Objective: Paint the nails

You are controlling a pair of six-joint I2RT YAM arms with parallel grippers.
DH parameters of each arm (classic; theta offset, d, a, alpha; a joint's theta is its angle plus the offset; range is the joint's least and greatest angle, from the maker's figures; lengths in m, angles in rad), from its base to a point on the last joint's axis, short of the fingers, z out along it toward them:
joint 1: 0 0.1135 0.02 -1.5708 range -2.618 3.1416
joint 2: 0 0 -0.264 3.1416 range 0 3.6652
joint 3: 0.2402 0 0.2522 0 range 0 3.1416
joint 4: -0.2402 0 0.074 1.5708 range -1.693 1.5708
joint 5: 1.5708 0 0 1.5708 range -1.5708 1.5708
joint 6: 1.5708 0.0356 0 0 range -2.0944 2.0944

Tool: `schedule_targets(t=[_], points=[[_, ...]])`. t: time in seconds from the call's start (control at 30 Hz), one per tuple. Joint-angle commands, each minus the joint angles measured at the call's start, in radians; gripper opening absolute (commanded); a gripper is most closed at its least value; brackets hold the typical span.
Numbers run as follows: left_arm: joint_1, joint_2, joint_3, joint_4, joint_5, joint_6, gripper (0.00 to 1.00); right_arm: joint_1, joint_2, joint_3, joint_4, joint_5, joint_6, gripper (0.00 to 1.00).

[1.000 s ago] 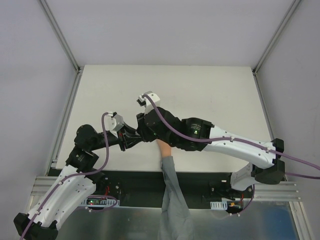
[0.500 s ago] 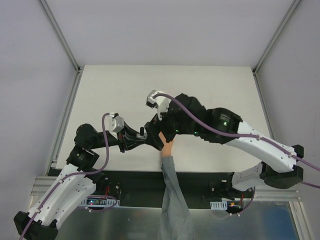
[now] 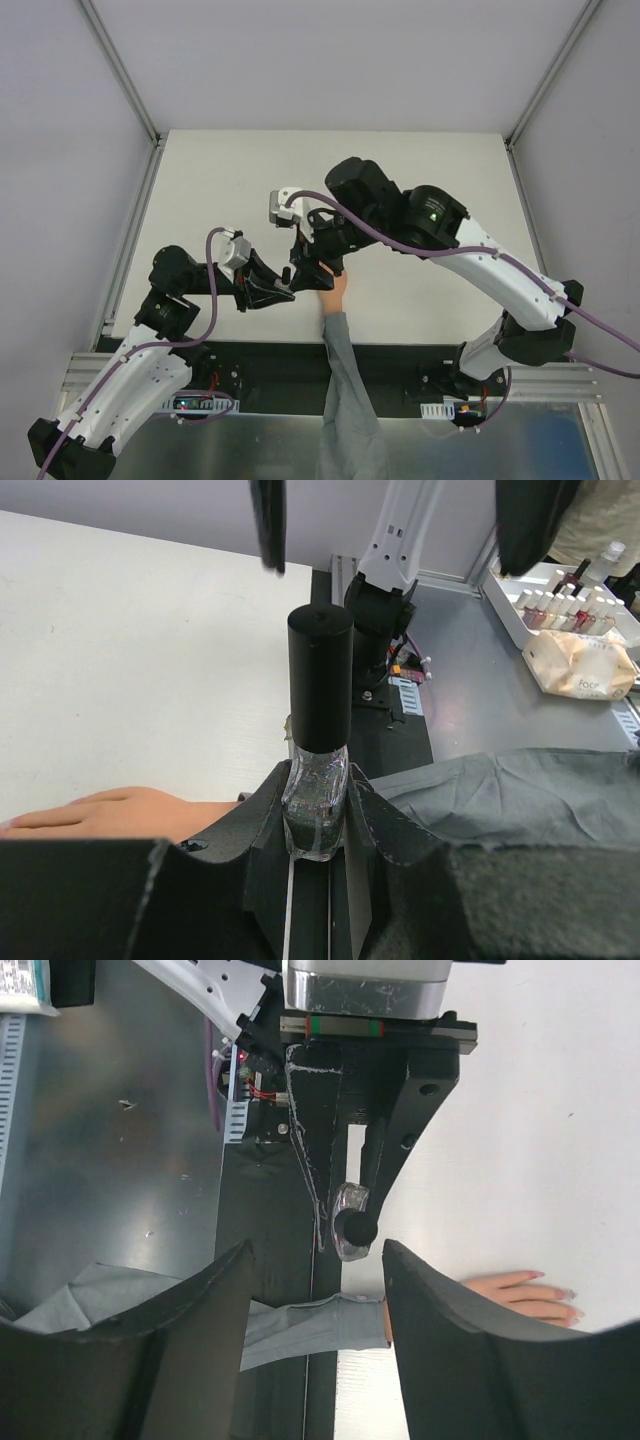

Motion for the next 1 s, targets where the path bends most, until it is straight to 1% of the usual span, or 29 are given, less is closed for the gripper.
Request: schedule_targets(t=[0.0, 0.07, 0.13, 0.27, 0.43, 0.67, 0.73, 0.77, 0.83, 0.93, 0.97], points=[[-0.01, -0.006, 0.039, 0.067, 0.048, -0.001, 0.0, 0.0, 0.009, 0.049, -0.005, -0.072, -0.089, 0.54], [-0.01, -0.004, 0.039, 0.068, 0.048, -0.001, 0.0, 0.002, 0.014, 0.052, 0.005, -0.075, -0.095, 0.53], [-0.01, -0.006, 0.041, 0.068, 0.05, -0.002, 0.0, 0.0, 0.025, 0.065, 0.002, -0.063, -0.092, 0.5], [-0.01, -0.01, 0.038, 0.068, 0.048, -0.002, 0.0, 0.0, 0.069, 0.107, -0.05, -0.066, -0.099, 0.47], [-0.01, -0.009, 0.038, 0.07, 0.05, -0.002, 0.0, 0.0, 0.082, 0.116, -0.052, -0.037, -0.098, 0.47], [-0.01, -0.012, 0.038, 0.07, 0.05, -0.002, 0.0, 0.0, 0.109, 0.115, -0.066, -0.043, -0.093, 0.47], [-0.01, -0.013, 0.038, 0.07, 0.05, -0.002, 0.0, 0.0, 0.12, 0.116, -0.072, -0.04, -0.095, 0.43], [-0.01, -0.013, 0.038, 0.07, 0.05, -0.002, 0.0, -0.001, 0.121, 0.116, -0.075, -0.046, -0.095, 0.39], [-0.01, -0.015, 0.038, 0.07, 0.048, -0.002, 0.0, 0.0, 0.123, 0.115, -0.075, -0.054, -0.095, 0.37], [-0.01, -0.016, 0.036, 0.07, 0.047, -0.002, 0.0, -0.003, 0.125, 0.108, -0.077, -0.057, -0.098, 0.3], [-0.01, -0.016, 0.036, 0.07, 0.047, -0.002, 0.0, -0.003, 0.125, 0.105, -0.077, -0.055, -0.098, 0.25]])
